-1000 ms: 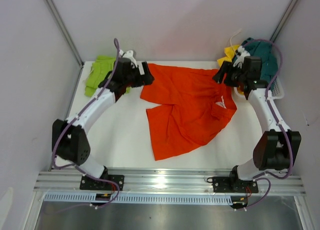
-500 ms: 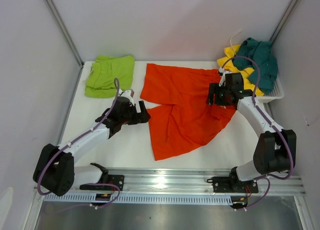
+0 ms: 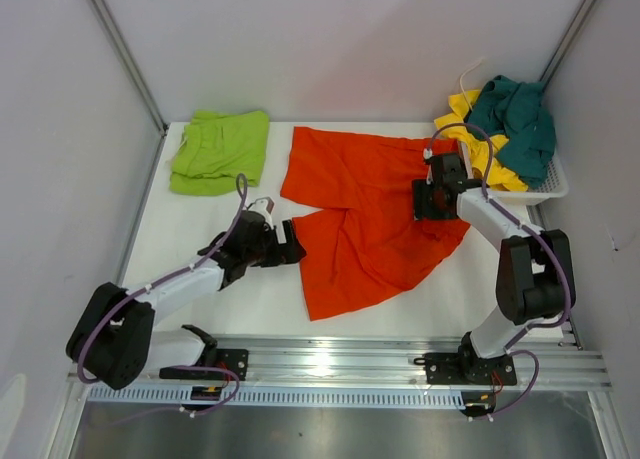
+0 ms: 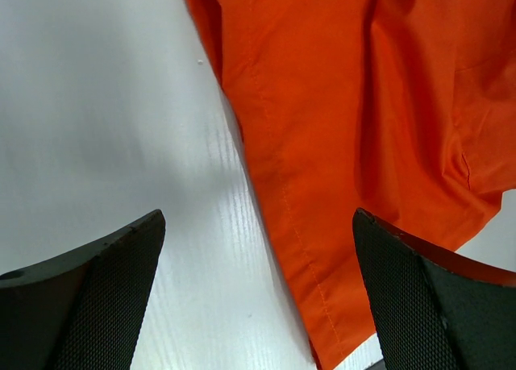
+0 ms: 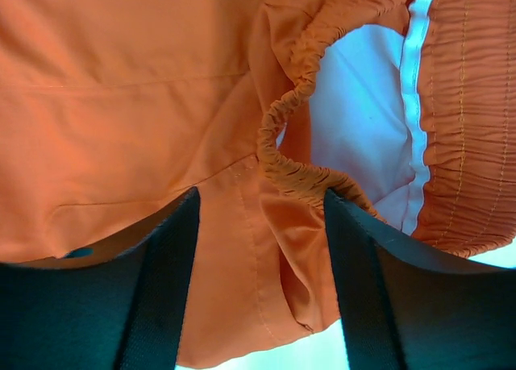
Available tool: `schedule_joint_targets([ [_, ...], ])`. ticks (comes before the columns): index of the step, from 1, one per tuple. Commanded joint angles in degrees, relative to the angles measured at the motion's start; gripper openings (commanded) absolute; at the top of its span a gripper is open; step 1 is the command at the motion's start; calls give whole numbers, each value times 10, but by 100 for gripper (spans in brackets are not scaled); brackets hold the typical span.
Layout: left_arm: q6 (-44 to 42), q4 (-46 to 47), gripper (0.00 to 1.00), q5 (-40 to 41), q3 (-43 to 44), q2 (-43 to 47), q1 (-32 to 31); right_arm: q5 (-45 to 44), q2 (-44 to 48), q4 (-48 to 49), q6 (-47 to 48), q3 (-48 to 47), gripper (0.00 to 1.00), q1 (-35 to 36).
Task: Fold and stack the shorts
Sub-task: Flatten the shorts out
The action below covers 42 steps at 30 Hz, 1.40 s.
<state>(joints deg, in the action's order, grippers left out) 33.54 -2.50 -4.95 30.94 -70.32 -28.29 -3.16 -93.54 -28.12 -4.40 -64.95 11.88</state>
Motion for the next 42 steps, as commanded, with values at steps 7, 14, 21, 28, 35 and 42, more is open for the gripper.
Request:
schedule_joint_targets([
  [7,45,103,96,-15,-8,-81,-41,-38,31,25,-20,19,25,0],
  [14,82,152,89,-25,-16,-124,-80,-31,60,16,-41,35,0,-16],
  [21,109,191,85,-27,-63,-130,-95,-2,103,10,-54,61,0,-40],
  [28,112,190,84,-10,-79,-117,-99,11,124,16,-48,69,38,-40],
  [35,109,204,63,-13,-67,-137,-99,37,95,49,-32,59,59,-37],
  [42,104,202,28,-10,-52,-145,-99,32,86,84,1,34,63,-34],
])
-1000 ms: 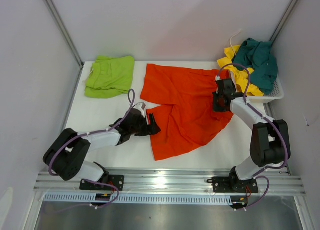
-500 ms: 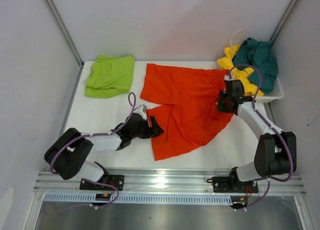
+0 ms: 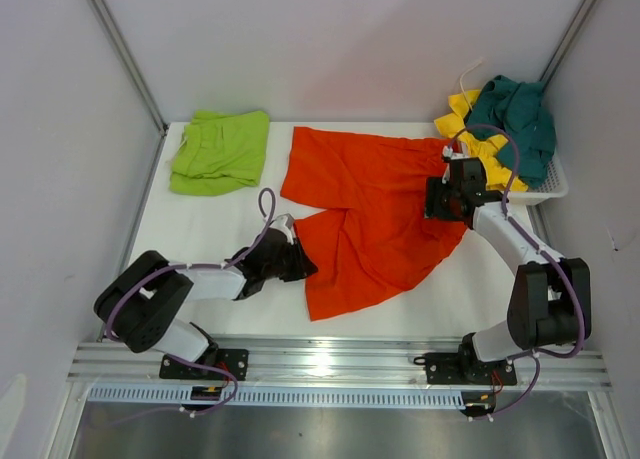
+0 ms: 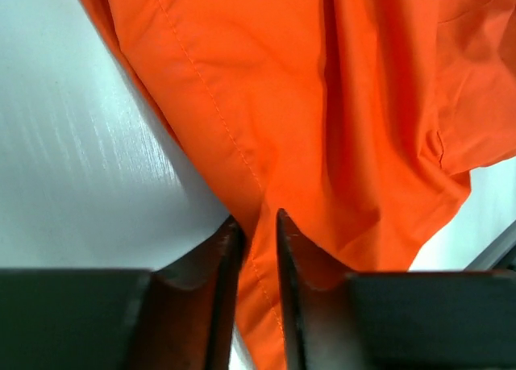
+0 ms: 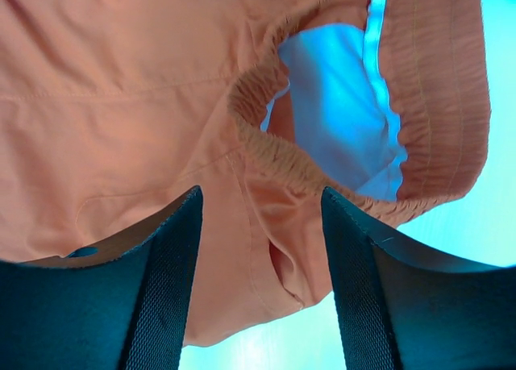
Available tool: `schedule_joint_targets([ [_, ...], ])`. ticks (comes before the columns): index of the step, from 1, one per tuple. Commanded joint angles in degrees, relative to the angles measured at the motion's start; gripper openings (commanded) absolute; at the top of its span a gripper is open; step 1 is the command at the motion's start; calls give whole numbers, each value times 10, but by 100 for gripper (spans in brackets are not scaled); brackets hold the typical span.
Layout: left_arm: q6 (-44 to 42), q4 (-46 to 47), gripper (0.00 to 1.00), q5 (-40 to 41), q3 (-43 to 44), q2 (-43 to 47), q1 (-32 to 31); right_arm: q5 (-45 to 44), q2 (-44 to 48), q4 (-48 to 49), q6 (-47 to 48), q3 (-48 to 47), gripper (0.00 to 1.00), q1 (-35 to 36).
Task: Fold and stack the shorts
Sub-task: Flatten the shorts out
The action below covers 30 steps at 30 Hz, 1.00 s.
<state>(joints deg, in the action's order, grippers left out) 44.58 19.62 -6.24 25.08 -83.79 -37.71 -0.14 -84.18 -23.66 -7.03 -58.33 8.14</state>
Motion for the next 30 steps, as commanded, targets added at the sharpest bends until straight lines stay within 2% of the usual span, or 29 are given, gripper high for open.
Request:
schedule_joint_targets([
  [1,-9,-22,25,5,9,-10,-5,1,-12,39,32,-44,63,2],
  [11,-26,-47,0,11,44,-13,-3,-19,-94,33,64,-61,63,16],
  [13,-29,-49,0,10,45,-10,3,-19,-104,31,62,-57,60,21],
  [16,-38,-59,0,1,47,0,25,-23,-111,25,61,-55,48,30],
  [17,-43,-63,0,0,47,4,29,-28,-111,20,60,-54,36,31],
  [19,-50,-71,0,-2,47,19,39,-43,-100,15,45,-48,20,31],
  [20,-57,-81,0,0,47,26,49,-48,-95,15,35,-43,0,27],
  [25,-79,-109,0,-8,49,61,89,10,-41,27,-16,16,0,-33],
  [30,-117,-138,0,-44,63,77,159,74,28,33,-67,79,0,-87],
])
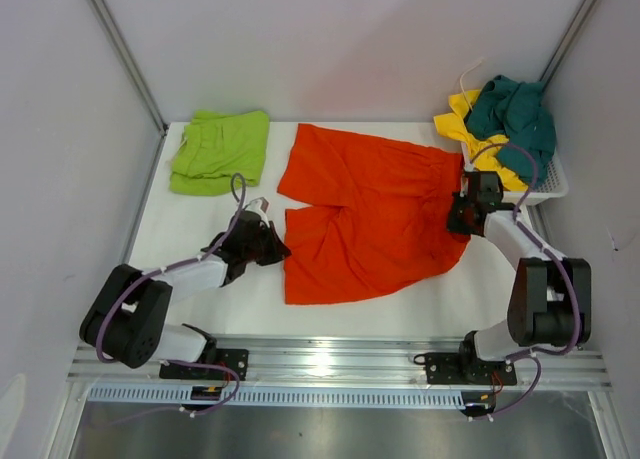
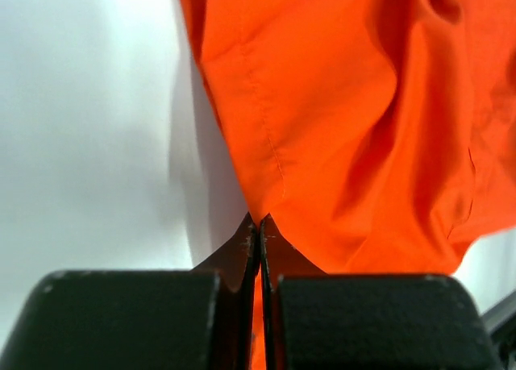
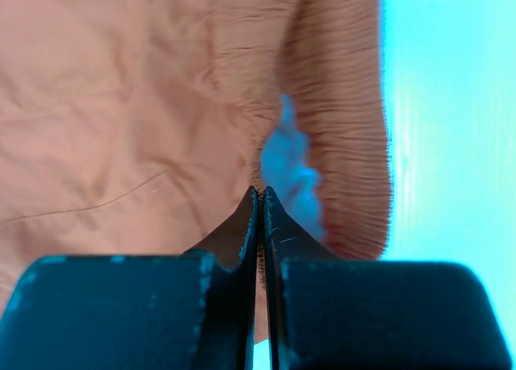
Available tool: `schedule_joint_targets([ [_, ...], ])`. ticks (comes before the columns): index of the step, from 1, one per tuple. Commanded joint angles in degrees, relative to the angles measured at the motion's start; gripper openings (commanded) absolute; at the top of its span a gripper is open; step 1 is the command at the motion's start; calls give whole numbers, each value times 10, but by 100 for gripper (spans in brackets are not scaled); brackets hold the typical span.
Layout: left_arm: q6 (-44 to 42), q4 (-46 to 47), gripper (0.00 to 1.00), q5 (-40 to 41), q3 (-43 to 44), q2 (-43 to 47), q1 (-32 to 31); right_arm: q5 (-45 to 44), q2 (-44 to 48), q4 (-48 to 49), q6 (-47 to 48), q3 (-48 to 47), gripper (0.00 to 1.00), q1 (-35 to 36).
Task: Fold and stack the shorts
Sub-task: Flatten the shorts out
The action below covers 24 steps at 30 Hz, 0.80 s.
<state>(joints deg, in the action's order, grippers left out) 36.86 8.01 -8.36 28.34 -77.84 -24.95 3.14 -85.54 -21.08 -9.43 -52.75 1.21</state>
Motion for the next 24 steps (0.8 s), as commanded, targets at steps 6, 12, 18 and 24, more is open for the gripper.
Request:
schedule_joint_targets([
  [6,-71,-60,0,-30,56,27,77,39,94,-17,-114,84,0,-31],
  [12,-71,-63,0,-29,63,27,90,-40,96,-75,-148,100,1,-29],
  [18,-73,-64,0,-18,70,14,92,-158,92,-110,-193,100,16,13],
  [24,-80,-63,0,-4,66,23,96,-262,57,-150,-226,83,22,68],
])
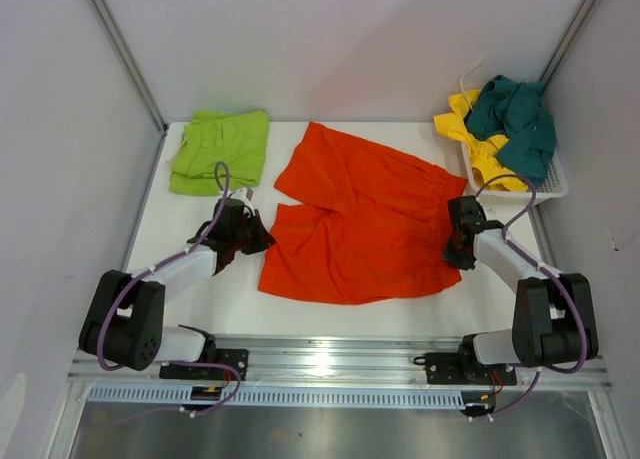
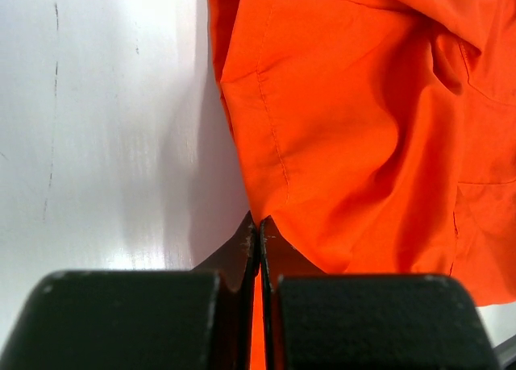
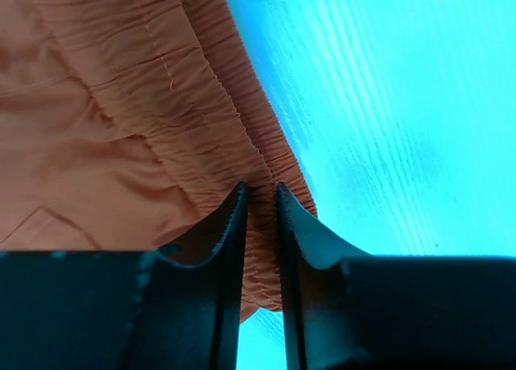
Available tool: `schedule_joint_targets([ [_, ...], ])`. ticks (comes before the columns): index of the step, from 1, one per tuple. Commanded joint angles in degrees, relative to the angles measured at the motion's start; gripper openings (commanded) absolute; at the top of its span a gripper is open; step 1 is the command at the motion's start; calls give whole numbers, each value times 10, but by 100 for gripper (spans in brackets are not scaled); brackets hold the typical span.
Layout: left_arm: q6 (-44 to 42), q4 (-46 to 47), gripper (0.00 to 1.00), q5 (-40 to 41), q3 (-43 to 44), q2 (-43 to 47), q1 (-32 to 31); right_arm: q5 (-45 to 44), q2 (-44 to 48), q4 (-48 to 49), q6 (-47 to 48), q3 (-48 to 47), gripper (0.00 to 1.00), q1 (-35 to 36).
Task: Fold and stack the shorts
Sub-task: Flatten the shorts out
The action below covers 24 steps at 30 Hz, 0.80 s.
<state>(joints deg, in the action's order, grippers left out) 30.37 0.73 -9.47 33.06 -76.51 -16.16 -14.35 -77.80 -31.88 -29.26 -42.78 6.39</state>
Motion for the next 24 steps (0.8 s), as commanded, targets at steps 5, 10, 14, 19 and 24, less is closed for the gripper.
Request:
schedule_joint_targets([
  [5,-18,18,0,-4,-4,14,7,-120,-35,-54,-40,-17,28,24],
  [10,-27,12,1,15,-9,14,6,-154,-37,-66,-63,-18,50,39],
  [14,-22,12,60,16,-12,21,4,-149,-3,-69,-70,-36,69,39],
  [19,-9,-7,76,53,-23,86,3,-84,92,-83,-84,-59,96,34],
  [24,24,-38,98,54,-41,151,3,-19,172,-73,-130,-24,97,28],
])
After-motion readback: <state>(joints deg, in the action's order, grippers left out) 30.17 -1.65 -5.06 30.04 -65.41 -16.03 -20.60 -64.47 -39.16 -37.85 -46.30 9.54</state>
